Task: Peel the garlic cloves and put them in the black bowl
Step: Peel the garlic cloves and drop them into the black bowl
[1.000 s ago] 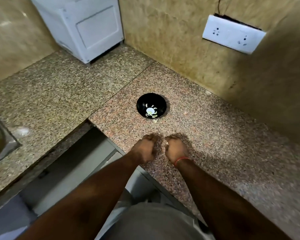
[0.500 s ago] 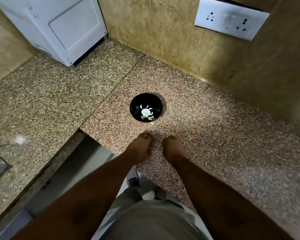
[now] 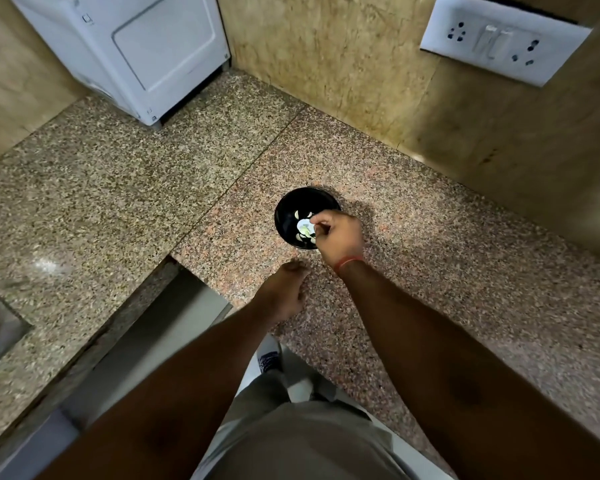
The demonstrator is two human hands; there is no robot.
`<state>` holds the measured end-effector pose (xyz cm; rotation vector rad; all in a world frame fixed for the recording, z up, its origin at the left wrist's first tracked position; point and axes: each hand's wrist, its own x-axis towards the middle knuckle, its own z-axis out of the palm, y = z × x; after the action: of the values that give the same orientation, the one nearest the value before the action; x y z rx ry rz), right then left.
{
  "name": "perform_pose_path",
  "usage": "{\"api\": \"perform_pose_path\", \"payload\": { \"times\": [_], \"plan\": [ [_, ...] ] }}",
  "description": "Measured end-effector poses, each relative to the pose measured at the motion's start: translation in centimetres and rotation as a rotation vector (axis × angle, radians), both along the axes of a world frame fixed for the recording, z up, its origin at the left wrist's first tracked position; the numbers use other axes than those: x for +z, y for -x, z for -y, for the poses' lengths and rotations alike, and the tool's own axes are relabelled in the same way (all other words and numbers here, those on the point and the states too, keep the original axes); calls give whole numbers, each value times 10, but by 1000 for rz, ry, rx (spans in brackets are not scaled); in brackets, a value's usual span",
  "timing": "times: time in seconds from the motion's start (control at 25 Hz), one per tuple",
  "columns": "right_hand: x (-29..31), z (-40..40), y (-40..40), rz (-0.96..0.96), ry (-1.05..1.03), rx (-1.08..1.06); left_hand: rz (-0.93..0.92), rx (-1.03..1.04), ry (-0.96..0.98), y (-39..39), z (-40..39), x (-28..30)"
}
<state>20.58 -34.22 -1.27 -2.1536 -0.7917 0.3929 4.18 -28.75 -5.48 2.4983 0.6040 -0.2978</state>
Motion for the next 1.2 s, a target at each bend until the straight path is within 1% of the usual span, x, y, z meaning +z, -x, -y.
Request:
{"api": "perform_pose_path", "payload": {
  "times": [0.08, 0.16, 0.24, 0.36, 0.44, 0.56, 0.68, 0.8, 0.88, 0.92, 0.96, 1.04, 1.08, 1.12, 1.2],
  "plan": [
    [-7, 11, 6, 18, -47, -83, 13, 19, -2, 0, -1, -1],
    [-19, 29, 15, 29, -44, -199, 13, 19, -3, 0, -2, -4],
    [-33, 41, 22, -51, 32, -256, 19, 4, -11, -2, -4, -5],
    [-46, 37, 27, -205, 177, -279, 61, 34, 4, -2, -6, -9],
    [-49, 26, 27, -225, 213, -293, 111, 19, 27, -2, -7, -10],
    [-51, 14, 28, -154, 313, -290, 129, 40, 41, -3, -10, -7],
    [-52, 16, 31, -111, 294, -265, 123, 88, 57, -1, -12, -11],
    [-58, 33, 37, -156, 247, -161, 208, 122, 41, 2, -8, -16],
    [-63, 51, 44, -222, 189, -110, 272, 204, 48, 4, -1, -20],
    [-65, 60, 48, -274, 152, -105, 286, 280, 84, 4, 4, -21],
    [-67, 68, 52, -345, 109, -110, 279, 382, 170, 4, 9, -22],
    [-72, 85, 58, -475, 49, -125, 251, 638, 487, 2, 22, -23],
    [-75, 92, 60, -511, 31, -135, 229, 741, 640, 3, 28, -25],
    [-79, 99, 62, -556, 6, -138, 220, 803, 749, 4, 34, -26],
    [-79, 108, 65, -675, -35, -168, 229, 844, 830, 5, 45, -29]
  ]
}}
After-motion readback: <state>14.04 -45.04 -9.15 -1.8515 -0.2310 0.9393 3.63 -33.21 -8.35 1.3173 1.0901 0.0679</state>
